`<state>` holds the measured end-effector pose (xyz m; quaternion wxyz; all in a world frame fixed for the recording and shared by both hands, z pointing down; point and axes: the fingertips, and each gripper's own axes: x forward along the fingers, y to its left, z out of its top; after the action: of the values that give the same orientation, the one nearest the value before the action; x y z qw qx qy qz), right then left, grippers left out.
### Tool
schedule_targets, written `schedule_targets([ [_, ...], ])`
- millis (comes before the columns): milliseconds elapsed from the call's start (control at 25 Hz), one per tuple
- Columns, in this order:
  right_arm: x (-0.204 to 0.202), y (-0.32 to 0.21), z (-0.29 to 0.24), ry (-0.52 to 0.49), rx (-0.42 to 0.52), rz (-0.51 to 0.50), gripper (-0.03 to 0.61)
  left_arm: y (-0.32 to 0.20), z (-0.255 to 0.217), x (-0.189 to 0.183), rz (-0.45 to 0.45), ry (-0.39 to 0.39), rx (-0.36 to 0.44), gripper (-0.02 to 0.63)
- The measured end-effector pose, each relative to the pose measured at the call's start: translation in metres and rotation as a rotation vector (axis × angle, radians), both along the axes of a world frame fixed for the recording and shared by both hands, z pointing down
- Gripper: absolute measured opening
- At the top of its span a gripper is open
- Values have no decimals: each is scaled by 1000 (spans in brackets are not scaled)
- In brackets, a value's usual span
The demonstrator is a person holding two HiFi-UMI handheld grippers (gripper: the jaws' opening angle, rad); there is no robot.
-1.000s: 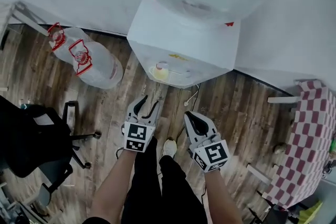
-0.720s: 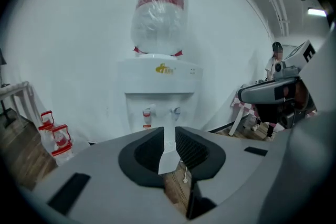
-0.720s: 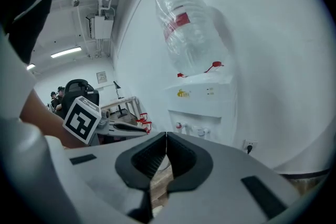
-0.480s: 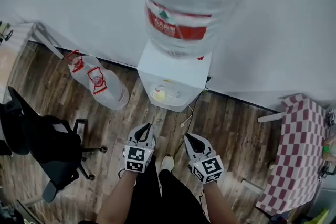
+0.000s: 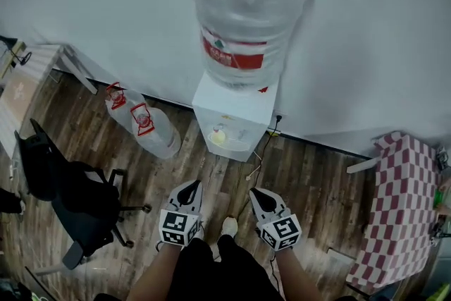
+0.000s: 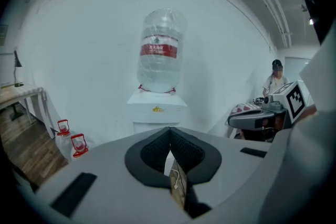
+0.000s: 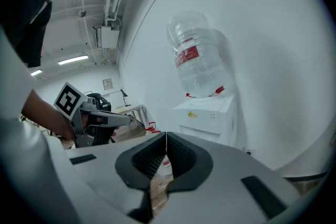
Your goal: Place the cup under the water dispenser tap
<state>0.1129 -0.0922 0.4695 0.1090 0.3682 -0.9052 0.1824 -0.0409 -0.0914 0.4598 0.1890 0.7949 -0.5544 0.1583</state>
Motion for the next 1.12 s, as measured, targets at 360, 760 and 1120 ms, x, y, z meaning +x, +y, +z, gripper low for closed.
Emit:
schedule_targets([
  [360,1,30,-34,-5,60,74,21,28,-51,-2,128,59,75,13],
  [760,-14,106,-66,40,96,164,21,99,-78,-42,203,64,140,12],
  [1120,-29,177,-83,48,112,248,21,153,-84,-93,190,167,138,13],
])
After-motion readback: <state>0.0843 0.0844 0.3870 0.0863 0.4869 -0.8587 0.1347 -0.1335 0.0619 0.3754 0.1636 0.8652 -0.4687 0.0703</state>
